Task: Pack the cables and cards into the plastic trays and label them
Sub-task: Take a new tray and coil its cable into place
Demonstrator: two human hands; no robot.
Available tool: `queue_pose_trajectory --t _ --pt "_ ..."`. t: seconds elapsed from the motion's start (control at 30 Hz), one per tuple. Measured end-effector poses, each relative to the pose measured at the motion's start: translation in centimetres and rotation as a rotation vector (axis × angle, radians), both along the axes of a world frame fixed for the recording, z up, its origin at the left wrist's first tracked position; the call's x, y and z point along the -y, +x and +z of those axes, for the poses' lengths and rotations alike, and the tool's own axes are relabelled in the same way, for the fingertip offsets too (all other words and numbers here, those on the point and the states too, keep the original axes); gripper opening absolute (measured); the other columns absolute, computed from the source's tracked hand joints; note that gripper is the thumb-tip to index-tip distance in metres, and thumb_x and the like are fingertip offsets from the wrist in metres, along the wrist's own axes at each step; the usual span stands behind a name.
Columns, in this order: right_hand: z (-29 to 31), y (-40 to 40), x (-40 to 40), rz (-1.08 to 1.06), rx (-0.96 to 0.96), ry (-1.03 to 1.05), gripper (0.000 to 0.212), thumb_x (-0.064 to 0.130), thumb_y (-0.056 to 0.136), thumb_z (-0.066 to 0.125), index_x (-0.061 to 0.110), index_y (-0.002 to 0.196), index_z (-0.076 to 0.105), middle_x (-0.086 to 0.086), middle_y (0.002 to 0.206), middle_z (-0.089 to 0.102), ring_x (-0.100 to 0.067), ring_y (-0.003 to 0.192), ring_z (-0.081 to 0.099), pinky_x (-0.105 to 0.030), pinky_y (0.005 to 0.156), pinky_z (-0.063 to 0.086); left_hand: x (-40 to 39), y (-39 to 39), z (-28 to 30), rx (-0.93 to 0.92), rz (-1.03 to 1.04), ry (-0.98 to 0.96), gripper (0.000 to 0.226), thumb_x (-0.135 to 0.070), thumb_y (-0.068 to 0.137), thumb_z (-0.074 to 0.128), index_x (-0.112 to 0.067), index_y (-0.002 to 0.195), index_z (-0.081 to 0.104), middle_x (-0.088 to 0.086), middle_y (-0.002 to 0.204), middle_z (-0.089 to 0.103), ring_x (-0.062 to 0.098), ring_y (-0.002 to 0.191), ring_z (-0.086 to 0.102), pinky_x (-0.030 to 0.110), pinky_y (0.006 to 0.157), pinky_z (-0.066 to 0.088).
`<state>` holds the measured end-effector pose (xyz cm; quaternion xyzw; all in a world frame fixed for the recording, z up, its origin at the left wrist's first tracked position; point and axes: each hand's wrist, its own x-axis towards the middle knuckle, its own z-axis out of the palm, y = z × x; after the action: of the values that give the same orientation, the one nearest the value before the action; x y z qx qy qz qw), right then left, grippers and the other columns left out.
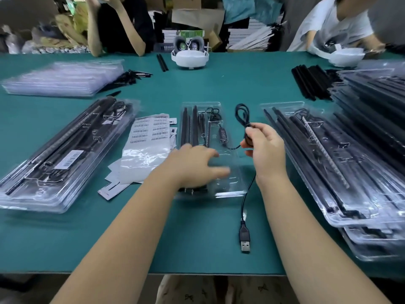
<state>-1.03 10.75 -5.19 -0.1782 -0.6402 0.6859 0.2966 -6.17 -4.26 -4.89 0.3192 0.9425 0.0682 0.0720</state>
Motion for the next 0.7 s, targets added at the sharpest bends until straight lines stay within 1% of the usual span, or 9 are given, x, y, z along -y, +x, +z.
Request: queue_pose_trajectory --t 0.07,0.13,0.17,0.27,0.37,0.43,0.5,0.6,0.7 --pt "0.0 0.4 0.9 0.1 -0.021 0.157 0.014 0.013 0.089 0.06 0.026 0.085 0.064 0.009 0.066 0.063 0.0 0.058 0.058 -0.015 0.057 0.047 -0.6 0.1 0.5 0.075 0.183 0.486 0.06 -0.072 0.087 0.025 -0.028 0.096 0.066 -0.004 0.098 0.069 0.021 0.101 0.059 0.037 0.087 0.045" --pt "-0.2 0.8 1.6 0.221 -0.025 0.28 0.011 0.021 0.088 0.062 0.026 0.08 0.069 0.002 0.073 0.068 -0.006 0.069 0.061 -0.022 0.067 0.05 -0.6 0.4 0.2 0.255 0.305 0.918 0.059 -0.065 0.091 0.03 -0.021 0.088 0.07 -0.003 0.078 0.071 0.017 0.082 0.066 0.032 0.078 0.047" --pt "-0.3 0.9 1.9 0.281 -0.004 0.341 0.017 0.029 0.086 0.06 0.02 0.078 0.072 -0.004 0.078 0.07 -0.01 0.076 0.063 -0.026 0.074 0.05 -0.6 0.3 0.0 0.276 0.321 0.999 0.062 -0.064 0.089 0.037 -0.013 0.089 0.072 0.003 0.076 0.071 0.016 0.075 0.066 0.032 0.074 0.048" --pt "-0.4 1.0 2.3 0.398 0.054 0.447 0.047 0.045 0.082 0.049 0.005 0.076 0.074 -0.01 0.081 0.069 -0.014 0.081 0.063 -0.028 0.08 0.049 0.1 0.1 -0.5 0.305 0.218 1.062 0.043 -0.05 0.079 0.059 -0.008 0.072 0.069 0.004 0.063 0.066 0.01 0.058 0.058 0.019 0.059 0.044" --pt "-0.4 0.4 1.9 0.251 0.037 0.389 0.024 0.035 0.085 0.053 0.031 0.069 0.071 0.008 0.068 0.067 -0.006 0.071 0.062 -0.026 0.074 0.05 0.5 -0.4 -0.7 0.399 0.204 1.054 0.022 -0.035 0.071 0.062 -0.02 0.054 0.06 -0.006 0.052 0.059 0.009 0.052 0.053 0.023 0.06 0.041" --pt "-0.6 -0.3 1.0 0.122 0.123 0.44 0.018 0.023 0.087 0.057 0.038 0.083 0.065 0.01 0.076 0.063 -0.015 0.078 0.061 -0.034 0.076 0.051 0.8 -0.6 -0.9 0.455 0.186 1.081 0.024 -0.036 0.068 0.062 -0.023 0.051 0.05 -0.01 0.046 0.046 0.013 0.049 0.045 0.029 0.062 0.036" --pt "-0.9 -0.5 0.1 0.164 0.26 0.502 0.021 0.019 0.087 0.056 0.039 0.088 0.063 0.017 0.077 0.059 -0.011 0.073 0.059 -0.028 0.067 0.046 1.2 -0.5 -0.8 0.486 0.129 1.055 0.027 -0.038 0.065 0.063 -0.018 0.057 0.048 -0.01 0.045 0.038 0.013 0.047 0.037 0.032 0.06 0.032" --pt "-1.1 -0.5 -0.6 0.185 0.287 0.471 0.03 0.012 0.083 0.052 0.037 0.073 0.066 0.027 0.056 0.054 0.003 0.045 0.046 -0.011 0.045 0.033 1.7 0.0 -0.2 0.535 0.063 1.08 0.038 -0.037 0.063 0.066 -0.003 0.063 0.047 -0.008 0.046 0.036 0.013 0.046 0.033 0.026 0.051 0.03" --pt "-1.2 -0.3 -1.0 0.228 0.313 0.447 0.023 0.016 0.082 0.059 0.035 0.073 0.066 0.018 0.066 0.057 0.002 0.038 0.04 -0.013 0.042 0.033 2.5 0.4 0.5 0.712 -0.068 1.224 0.021 -0.028 0.067 0.065 -0.019 0.053 0.052 -0.008 0.044 0.033 0.014 0.046 0.035 0.021 0.051 0.036"
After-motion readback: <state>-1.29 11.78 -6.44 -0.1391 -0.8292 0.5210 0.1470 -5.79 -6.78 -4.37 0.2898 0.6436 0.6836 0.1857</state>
